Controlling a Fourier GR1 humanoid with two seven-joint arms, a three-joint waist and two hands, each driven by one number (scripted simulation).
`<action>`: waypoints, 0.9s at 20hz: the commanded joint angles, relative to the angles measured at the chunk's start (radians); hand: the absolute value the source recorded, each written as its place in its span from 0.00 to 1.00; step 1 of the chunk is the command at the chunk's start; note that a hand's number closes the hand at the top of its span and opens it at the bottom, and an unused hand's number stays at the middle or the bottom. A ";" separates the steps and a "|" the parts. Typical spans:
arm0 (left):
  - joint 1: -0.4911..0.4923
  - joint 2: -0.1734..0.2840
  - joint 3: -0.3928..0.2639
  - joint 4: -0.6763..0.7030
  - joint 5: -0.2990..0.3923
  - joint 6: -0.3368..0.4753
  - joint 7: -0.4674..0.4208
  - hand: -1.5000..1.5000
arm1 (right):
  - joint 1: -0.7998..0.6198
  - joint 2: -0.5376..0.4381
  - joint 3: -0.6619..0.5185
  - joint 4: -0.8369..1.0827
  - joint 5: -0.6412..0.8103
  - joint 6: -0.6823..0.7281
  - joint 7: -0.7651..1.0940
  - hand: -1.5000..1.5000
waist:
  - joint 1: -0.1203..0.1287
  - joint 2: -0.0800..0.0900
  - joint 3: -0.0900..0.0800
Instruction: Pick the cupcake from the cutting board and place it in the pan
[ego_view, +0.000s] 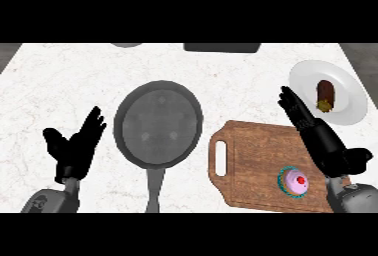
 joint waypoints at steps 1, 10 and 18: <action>0.046 0.028 0.035 0.026 -0.005 -0.008 -0.036 0.50 | 0.031 -0.023 -0.033 -0.095 -0.004 -0.020 0.025 0.00 | -0.009 0.003 0.047; 0.069 0.243 0.104 0.084 -0.121 0.075 0.052 0.50 | 0.135 -0.042 -0.369 -0.010 0.162 -0.475 0.067 1.00 | -0.131 -0.011 0.050; 0.034 0.232 0.068 0.048 -0.159 0.052 0.095 0.50 | 0.531 0.234 -0.181 -0.497 0.273 -0.627 -0.143 0.00 | -0.029 0.001 0.048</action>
